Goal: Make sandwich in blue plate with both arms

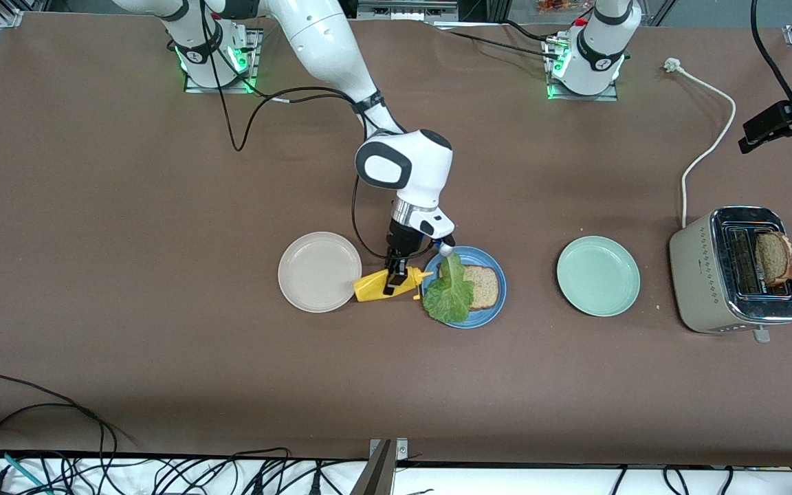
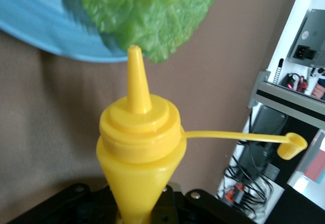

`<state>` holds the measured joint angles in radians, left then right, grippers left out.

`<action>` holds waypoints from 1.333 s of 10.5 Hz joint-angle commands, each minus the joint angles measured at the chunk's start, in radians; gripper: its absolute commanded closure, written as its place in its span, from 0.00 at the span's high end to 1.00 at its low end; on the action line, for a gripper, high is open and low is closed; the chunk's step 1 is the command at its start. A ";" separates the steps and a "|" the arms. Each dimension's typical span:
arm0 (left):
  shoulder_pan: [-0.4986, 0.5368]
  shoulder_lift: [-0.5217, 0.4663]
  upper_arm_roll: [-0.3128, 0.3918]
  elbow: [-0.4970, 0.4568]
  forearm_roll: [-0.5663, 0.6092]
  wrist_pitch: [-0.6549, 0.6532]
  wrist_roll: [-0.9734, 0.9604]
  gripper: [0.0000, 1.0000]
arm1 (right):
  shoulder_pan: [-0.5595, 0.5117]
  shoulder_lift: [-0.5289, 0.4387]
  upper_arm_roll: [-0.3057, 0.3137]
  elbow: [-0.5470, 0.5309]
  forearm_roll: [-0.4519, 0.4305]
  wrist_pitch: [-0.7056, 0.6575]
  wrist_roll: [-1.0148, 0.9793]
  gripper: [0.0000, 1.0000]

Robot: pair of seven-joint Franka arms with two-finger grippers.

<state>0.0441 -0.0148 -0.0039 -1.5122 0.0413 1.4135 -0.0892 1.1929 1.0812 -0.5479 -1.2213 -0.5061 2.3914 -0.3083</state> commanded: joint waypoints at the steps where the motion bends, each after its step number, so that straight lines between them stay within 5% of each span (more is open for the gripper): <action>1: -0.001 0.012 -0.005 0.030 0.034 -0.021 -0.004 1.00 | 0.036 0.039 -0.041 0.071 -0.115 -0.109 0.040 0.00; 14: 0.008 0.070 0.001 0.030 0.058 -0.018 -0.007 1.00 | 0.048 0.053 -0.037 0.074 -0.177 -0.141 0.140 0.00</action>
<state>0.0454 0.0091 -0.0016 -1.5126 0.0413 1.4129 -0.0892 1.2412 1.1315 -0.5718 -1.1763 -0.6761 2.2622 -0.1981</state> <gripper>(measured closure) 0.000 0.912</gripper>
